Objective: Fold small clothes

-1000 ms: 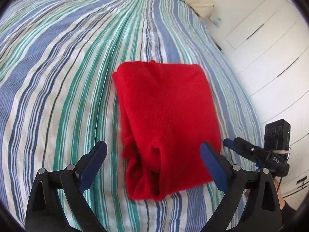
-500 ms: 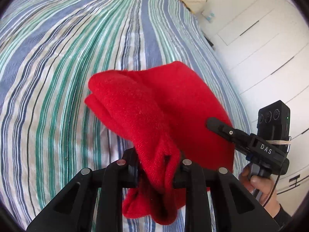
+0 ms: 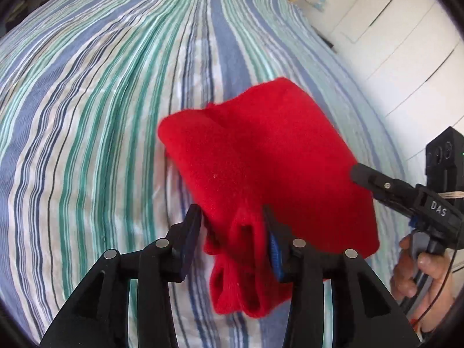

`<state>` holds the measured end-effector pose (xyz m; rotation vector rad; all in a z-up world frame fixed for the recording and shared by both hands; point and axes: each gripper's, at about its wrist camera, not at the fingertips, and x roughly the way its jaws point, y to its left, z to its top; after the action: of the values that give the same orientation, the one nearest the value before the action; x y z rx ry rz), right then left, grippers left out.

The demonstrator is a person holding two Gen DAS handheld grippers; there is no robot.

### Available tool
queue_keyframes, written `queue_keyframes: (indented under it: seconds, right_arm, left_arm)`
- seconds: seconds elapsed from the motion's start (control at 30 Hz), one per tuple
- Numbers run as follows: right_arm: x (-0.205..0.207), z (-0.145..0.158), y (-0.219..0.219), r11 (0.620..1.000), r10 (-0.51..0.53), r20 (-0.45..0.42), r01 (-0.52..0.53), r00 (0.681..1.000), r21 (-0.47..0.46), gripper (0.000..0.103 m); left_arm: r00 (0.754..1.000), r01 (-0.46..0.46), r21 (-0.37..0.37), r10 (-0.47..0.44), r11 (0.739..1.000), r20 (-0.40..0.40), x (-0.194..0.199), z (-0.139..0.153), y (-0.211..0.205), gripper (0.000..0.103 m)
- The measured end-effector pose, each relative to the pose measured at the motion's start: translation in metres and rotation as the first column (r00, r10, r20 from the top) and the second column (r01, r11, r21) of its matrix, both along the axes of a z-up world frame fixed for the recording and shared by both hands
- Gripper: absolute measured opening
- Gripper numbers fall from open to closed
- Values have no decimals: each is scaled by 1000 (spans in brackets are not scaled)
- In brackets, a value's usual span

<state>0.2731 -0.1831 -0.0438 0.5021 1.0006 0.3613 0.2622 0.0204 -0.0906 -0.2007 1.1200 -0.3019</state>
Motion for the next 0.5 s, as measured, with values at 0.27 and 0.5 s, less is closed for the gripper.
queue_keyframes:
  seconds: [0.27, 0.5]
  right_arm:
    - [-127, -31, -42, 965, -71, -35, 60, 997, -254, 89]
    - [-190, 16, -15, 895, 31, 0, -27, 1000, -444, 100]
  left_arm:
    - [958, -89, 345, -15, 934, 287, -133, 33, 5, 100]
    - [932, -297, 389, 177, 872, 315, -177, 58, 4, 100]
